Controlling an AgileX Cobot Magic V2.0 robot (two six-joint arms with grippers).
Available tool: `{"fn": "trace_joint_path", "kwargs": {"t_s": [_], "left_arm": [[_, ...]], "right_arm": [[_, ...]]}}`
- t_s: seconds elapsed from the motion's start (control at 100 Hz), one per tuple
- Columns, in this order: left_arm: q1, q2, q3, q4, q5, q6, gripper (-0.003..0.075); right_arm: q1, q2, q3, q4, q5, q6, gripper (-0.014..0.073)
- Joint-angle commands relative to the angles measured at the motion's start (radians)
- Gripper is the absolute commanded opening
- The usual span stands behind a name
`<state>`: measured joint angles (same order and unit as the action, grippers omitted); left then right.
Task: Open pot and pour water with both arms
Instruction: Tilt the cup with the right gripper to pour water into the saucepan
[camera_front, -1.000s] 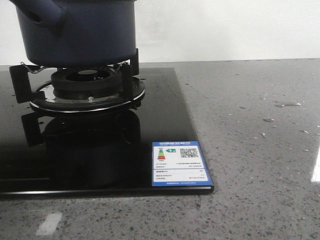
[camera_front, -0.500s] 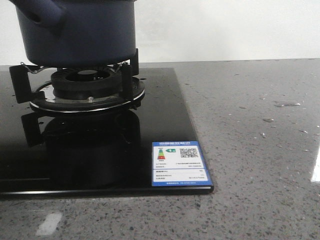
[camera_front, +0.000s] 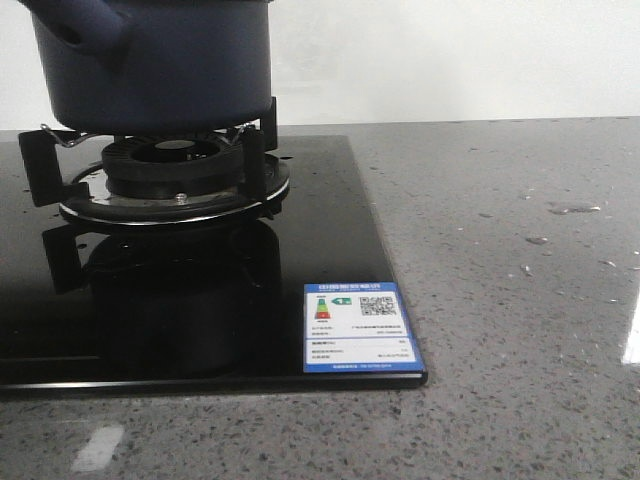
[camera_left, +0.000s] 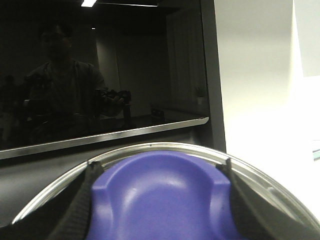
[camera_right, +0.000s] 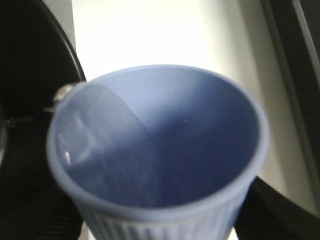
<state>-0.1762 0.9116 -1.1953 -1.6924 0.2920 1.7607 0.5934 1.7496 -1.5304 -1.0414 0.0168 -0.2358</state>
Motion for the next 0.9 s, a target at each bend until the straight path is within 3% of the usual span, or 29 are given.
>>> {"fn": "trace_joint_path", "kwargs": {"t_s": [0.0,0.33,0.89], "left_arm": [[-0.007,-0.013,-0.032,-0.040,0.004,-0.011,0.0274],[-0.007,-0.013,-0.032,-0.040,0.006,-0.011,0.0274],[-0.007,-0.013,-0.029,-0.040,0.014,-0.011,0.0274]], "right_arm": [[-0.005,-0.053,-0.041,-0.084,-0.063,-0.003,0.0213],[-0.005,-0.053,-0.041,-0.116,-0.051,-0.003,0.0213],[-0.001,-0.053,-0.041,-0.626,0.017,-0.005,0.0213]]}}
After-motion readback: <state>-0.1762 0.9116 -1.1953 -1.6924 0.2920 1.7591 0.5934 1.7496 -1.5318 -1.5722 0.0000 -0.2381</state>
